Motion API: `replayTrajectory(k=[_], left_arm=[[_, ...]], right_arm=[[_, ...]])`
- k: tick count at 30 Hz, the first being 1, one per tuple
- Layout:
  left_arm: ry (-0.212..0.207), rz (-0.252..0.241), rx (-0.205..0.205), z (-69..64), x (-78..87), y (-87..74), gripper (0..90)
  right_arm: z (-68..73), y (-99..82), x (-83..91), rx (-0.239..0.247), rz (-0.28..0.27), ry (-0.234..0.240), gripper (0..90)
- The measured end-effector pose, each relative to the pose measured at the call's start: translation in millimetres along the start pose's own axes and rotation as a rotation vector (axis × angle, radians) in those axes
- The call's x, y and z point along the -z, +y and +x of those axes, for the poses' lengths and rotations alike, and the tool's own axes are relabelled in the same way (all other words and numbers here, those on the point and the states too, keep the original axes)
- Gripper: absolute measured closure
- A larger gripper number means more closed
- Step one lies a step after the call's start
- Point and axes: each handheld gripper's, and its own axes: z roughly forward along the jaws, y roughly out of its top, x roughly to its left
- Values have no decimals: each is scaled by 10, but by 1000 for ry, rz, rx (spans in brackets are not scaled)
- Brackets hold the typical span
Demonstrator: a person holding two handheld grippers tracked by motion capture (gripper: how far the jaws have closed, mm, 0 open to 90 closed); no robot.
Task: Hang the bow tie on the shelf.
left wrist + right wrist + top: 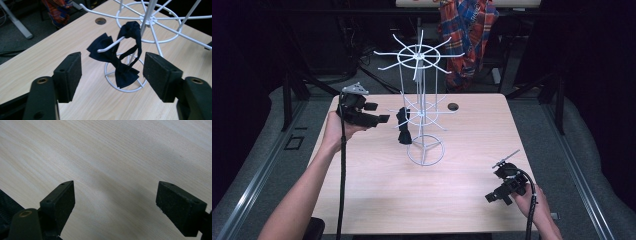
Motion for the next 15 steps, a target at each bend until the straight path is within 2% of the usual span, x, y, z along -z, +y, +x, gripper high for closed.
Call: replayTrajectory(k=[2, 3, 5, 6, 7, 8, 10, 13, 15], left_arm=[[16, 2, 3, 16, 47, -29, 264], [16, 2, 3, 16, 47, -29, 251], [43, 11, 10, 29, 115, -83, 228], [54, 16, 13, 32, 134, -103, 215], [59, 20, 15, 36, 157, -124, 192], [67, 24, 19, 38, 178, -148, 187], [92, 33, 19, 37, 220, -198, 176], [102, 43, 28, 39, 260, -255, 160], [138, 66, 31, 21, 304, -347, 155]], right_arm=[[-1, 0, 1, 5, -6, 7, 154], [7, 0, 4, 6, -10, -7, 154], [12, -4, 7, -1, -19, 0, 153], [5, -2, 20, 10, -10, -8, 154], [27, -12, 10, -18, -42, -16, 154], [24, -14, 6, -17, -56, -9, 154], [7, -5, 29, 11, -38, -16, 154], [15, -6, 34, 6, -53, -7, 154], [24, -4, 52, -2, -43, -7, 153]])
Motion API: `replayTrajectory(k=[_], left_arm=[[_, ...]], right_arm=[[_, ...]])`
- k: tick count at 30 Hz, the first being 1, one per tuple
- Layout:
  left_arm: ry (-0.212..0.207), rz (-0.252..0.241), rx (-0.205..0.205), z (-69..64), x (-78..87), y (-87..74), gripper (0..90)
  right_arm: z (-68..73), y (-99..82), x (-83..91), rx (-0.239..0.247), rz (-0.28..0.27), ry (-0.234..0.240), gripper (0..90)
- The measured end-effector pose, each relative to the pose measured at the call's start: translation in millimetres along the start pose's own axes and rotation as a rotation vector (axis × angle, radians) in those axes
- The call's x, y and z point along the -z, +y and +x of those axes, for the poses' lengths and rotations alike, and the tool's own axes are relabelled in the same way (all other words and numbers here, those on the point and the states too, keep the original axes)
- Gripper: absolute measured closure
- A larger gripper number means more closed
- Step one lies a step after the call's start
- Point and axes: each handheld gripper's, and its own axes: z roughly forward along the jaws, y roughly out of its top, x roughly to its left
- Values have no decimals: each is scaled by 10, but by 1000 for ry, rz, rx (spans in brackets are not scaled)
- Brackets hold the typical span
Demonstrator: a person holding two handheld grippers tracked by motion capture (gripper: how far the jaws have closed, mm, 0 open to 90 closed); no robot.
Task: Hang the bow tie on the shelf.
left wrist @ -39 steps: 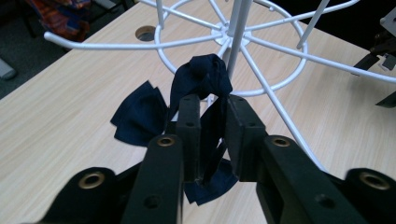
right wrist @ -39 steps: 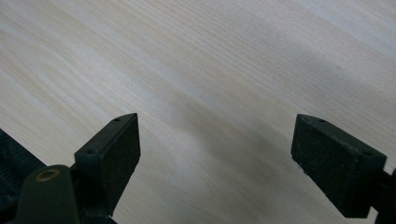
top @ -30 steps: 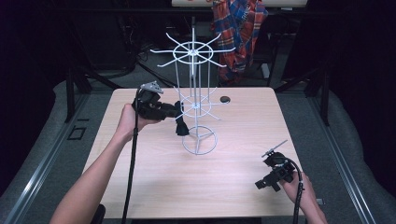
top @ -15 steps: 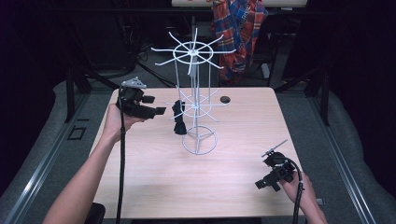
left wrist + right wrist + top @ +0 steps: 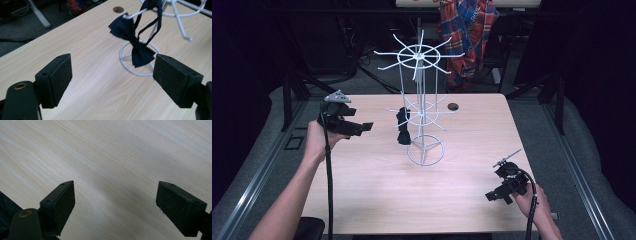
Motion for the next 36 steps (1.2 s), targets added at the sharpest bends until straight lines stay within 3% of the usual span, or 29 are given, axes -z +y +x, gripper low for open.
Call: replayTrajectory(k=[7, 9, 10, 15, 17, 26, 36], left_arm=[[46, 41, 13, -26, 35, -198, 140], [59, 61, 11, -36, 30, -246, 129], [66, 68, 10, -43, 29, -271, 126], [83, 95, 12, -61, 9, -357, 107], [95, 110, 20, -76, -18, -415, 98], [93, 171, 59, -102, -150, -592, 73], [75, 225, 88, -124, -345, -839, 48]], right_arm=[[5, 4, 12, 15, 4, -28, 154], [11, 1, -1, 6, -6, -9, 154], [7, 5, 12, 16, 4, -27, 154], [7, 5, 13, 17, 4, -27, 154], [9, 3, -10, 11, -18, 0, 154], [5, 6, -4, 26, -3, -16, 154], [6, -2, -14, 15, 10, 4, 154]])
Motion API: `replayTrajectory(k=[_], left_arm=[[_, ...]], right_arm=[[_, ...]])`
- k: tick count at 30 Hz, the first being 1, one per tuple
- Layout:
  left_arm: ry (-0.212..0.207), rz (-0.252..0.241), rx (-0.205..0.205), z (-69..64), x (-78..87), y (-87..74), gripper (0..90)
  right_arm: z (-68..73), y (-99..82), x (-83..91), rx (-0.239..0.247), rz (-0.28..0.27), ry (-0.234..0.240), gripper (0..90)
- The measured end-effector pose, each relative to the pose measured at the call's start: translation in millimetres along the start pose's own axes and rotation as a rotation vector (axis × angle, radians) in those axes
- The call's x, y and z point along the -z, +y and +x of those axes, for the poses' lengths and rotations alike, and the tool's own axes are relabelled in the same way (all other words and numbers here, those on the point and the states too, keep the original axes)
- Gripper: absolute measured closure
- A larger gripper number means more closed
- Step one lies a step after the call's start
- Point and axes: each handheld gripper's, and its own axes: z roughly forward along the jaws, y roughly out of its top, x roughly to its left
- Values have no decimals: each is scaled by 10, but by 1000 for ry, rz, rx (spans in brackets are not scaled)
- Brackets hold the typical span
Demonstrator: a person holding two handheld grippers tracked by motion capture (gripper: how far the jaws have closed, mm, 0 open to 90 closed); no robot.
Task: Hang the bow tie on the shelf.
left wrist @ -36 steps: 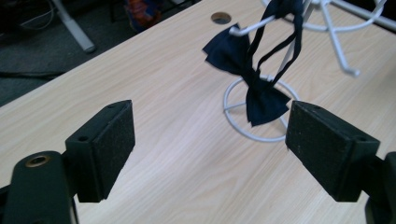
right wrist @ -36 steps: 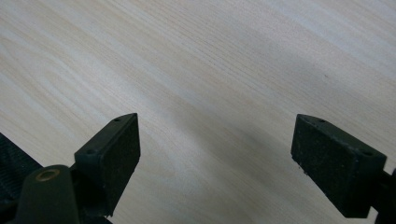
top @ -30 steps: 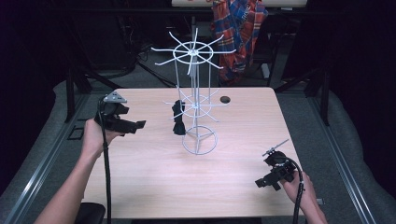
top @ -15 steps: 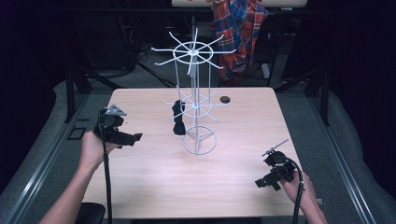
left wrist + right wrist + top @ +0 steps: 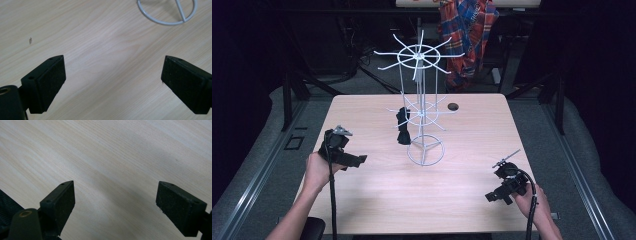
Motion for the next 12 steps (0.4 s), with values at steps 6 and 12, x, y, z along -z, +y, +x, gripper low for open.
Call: replayTrajectory(k=[6, 12], left_arm=[[-15, 34, 5, 62, -79, -88, 15], [-30, 54, 19, 103, -153, -146, 1]], right_arm=[[5, -6, -5, 0, 8, 0, 154], [-17, -43, 0, -2, 6, 10, 154]])
